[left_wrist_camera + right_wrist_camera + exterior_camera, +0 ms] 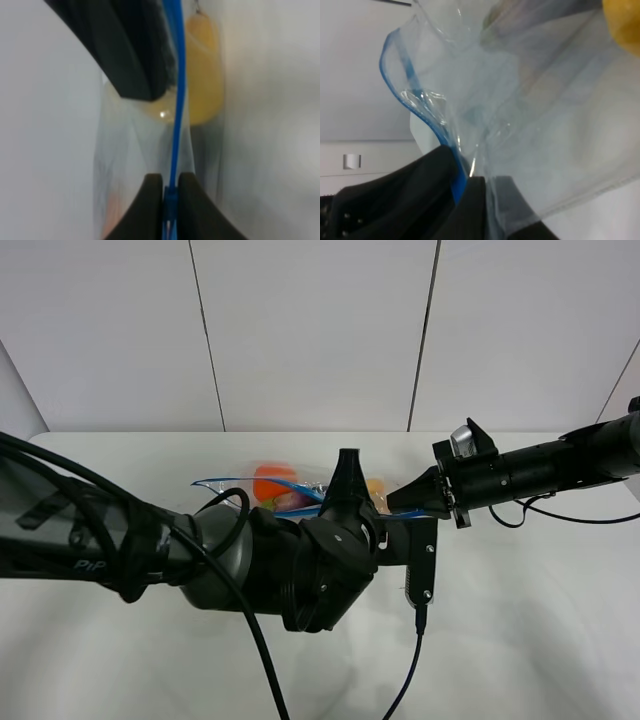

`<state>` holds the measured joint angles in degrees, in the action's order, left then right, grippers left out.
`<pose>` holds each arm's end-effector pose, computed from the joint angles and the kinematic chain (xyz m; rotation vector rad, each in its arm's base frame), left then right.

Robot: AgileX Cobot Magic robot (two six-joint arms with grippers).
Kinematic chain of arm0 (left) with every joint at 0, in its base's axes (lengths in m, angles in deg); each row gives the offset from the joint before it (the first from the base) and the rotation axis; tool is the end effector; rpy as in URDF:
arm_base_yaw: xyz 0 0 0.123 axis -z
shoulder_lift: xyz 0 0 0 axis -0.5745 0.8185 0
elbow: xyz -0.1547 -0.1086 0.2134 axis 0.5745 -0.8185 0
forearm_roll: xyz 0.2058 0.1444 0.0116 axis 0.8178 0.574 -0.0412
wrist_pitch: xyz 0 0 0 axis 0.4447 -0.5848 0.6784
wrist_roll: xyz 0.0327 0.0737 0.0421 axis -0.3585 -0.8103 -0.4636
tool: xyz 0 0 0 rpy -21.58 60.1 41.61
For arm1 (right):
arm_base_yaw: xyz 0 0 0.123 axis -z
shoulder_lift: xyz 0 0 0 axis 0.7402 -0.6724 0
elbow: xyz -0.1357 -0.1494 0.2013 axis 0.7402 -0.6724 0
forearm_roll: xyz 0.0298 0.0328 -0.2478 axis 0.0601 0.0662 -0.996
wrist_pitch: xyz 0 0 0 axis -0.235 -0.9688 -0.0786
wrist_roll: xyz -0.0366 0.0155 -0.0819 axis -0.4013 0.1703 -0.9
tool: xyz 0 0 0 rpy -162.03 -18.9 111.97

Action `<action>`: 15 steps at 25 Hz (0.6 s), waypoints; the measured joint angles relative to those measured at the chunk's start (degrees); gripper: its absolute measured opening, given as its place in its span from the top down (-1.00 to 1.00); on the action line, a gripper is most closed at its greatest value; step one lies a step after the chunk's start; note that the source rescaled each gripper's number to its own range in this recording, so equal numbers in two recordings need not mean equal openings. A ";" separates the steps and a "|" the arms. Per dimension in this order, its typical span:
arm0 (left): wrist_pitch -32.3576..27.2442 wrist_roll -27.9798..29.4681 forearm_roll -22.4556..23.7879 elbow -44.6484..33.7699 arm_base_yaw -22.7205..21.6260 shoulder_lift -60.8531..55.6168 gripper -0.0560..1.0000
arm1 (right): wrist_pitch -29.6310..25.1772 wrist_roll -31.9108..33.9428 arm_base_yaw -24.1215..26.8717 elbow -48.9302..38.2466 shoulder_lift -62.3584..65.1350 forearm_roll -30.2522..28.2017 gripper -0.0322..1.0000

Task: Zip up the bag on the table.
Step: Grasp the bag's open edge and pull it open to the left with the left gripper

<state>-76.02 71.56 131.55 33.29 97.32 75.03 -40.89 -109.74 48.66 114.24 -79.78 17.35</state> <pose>0.2338 -0.3360 0.1486 1.7770 1.4152 0.6216 0.3486 0.0777 0.1423 -0.0784 2.4951 1.6289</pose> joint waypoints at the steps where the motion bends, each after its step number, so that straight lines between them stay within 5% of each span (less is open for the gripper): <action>1: -0.30 -0.56 -0.24 0.00 0.00 0.00 0.89 | 0.00 0.00 0.00 0.00 0.00 0.00 0.94; 15: -4.68 -7.27 -7.66 0.04 -1.69 0.00 0.89 | 0.25 0.05 0.00 0.00 0.00 -1.51 0.94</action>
<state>-80.69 64.29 123.89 33.33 95.63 75.03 -40.64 -109.69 48.66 114.24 -79.78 15.84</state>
